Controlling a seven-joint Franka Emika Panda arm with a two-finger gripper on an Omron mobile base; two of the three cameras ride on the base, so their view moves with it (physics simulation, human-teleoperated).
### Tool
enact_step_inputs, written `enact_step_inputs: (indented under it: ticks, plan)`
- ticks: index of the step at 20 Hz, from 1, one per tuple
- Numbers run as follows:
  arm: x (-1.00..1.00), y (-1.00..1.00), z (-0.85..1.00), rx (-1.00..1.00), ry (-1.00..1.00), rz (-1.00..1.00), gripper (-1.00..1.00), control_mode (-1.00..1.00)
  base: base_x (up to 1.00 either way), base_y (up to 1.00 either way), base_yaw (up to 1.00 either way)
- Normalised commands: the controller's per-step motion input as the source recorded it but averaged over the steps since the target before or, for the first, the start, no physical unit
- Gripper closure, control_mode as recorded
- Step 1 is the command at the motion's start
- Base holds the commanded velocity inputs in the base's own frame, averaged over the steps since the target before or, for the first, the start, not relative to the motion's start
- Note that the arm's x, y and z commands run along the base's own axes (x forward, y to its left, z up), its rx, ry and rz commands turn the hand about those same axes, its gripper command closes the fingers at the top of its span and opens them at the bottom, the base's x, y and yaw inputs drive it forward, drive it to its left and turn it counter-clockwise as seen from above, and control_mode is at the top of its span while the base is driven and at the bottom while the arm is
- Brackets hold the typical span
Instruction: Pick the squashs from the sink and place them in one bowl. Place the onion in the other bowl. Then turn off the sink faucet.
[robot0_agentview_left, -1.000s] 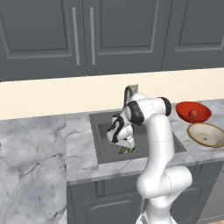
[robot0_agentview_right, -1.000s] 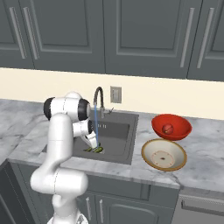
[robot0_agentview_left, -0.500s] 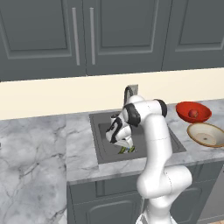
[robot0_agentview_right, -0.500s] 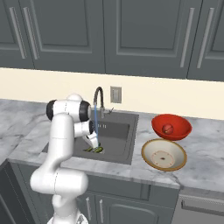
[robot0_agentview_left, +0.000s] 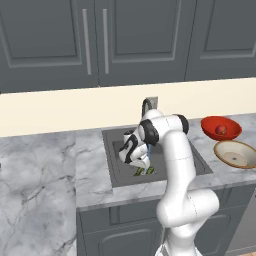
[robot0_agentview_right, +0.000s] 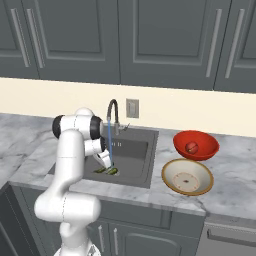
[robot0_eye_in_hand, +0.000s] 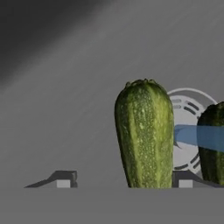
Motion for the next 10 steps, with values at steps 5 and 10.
enact_step_inputs:
  ticks: [5,10]
  plan:
    - [-0.13,-0.37,-0.11,0.0,-0.01,0.0,-1.0,-1.0,0.0,0.0,0.0]
    - [-0.14,-0.23,-0.1,0.0,-0.04,0.0,-1.0,-1.0,0.0,0.0,0.0]
